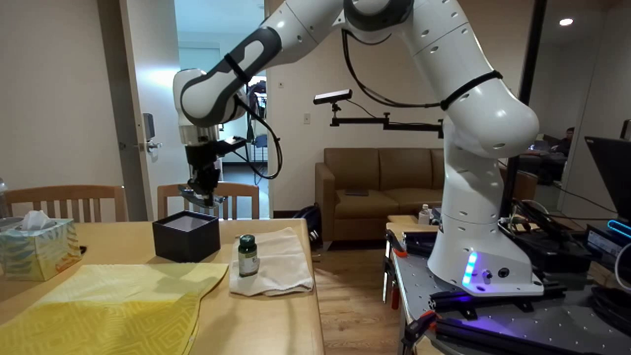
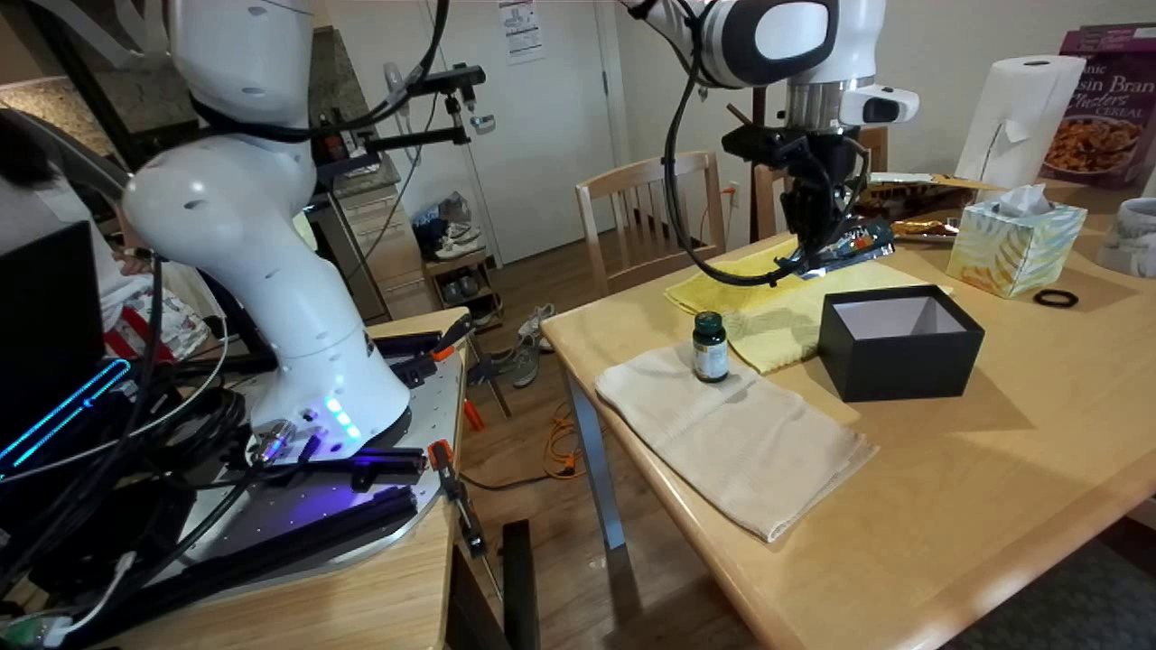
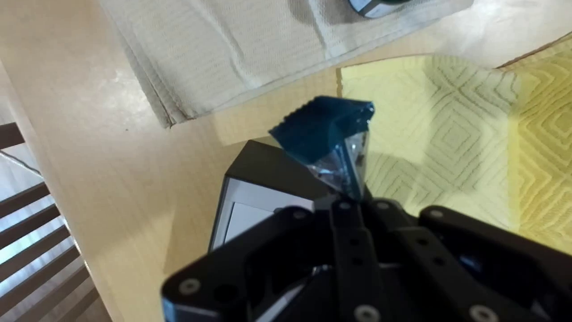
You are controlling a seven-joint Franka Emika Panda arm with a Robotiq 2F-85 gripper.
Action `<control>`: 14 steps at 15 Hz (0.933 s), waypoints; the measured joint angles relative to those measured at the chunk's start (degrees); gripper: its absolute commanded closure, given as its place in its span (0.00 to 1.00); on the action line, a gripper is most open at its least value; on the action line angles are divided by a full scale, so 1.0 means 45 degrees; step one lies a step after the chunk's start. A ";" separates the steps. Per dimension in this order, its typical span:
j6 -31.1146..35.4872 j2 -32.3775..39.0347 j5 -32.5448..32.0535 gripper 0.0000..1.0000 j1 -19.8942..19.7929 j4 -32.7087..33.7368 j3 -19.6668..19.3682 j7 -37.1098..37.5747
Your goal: Put the wrapper in the box
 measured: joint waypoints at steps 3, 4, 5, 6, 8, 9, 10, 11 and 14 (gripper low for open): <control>0.0402 0.0538 -0.0034 0.99 -0.0019 0.0301 -0.0045 0.0000; 0.0619 0.0801 -0.0035 0.99 -0.0042 0.0468 -0.0077 -0.0001; 0.0875 0.1078 -0.0036 0.99 -0.0060 0.0635 -0.0129 -0.0006; 0.1140 0.1362 -0.0045 0.99 -0.0070 0.0815 -0.0201 -0.0007; 0.1670 0.1880 -0.0051 0.99 -0.0100 0.1156 -0.0336 -0.0012; 0.1874 0.2132 -0.0051 0.99 -0.0133 0.1341 -0.0375 -0.0022; 0.2001 0.2369 -0.0051 0.99 -0.0180 0.1538 -0.0384 -0.0048; 0.2116 0.2593 -0.0051 0.99 -0.0228 0.1739 -0.0384 -0.0075; 0.2343 0.3164 -0.0046 0.99 -0.0359 0.2294 -0.0330 -0.0232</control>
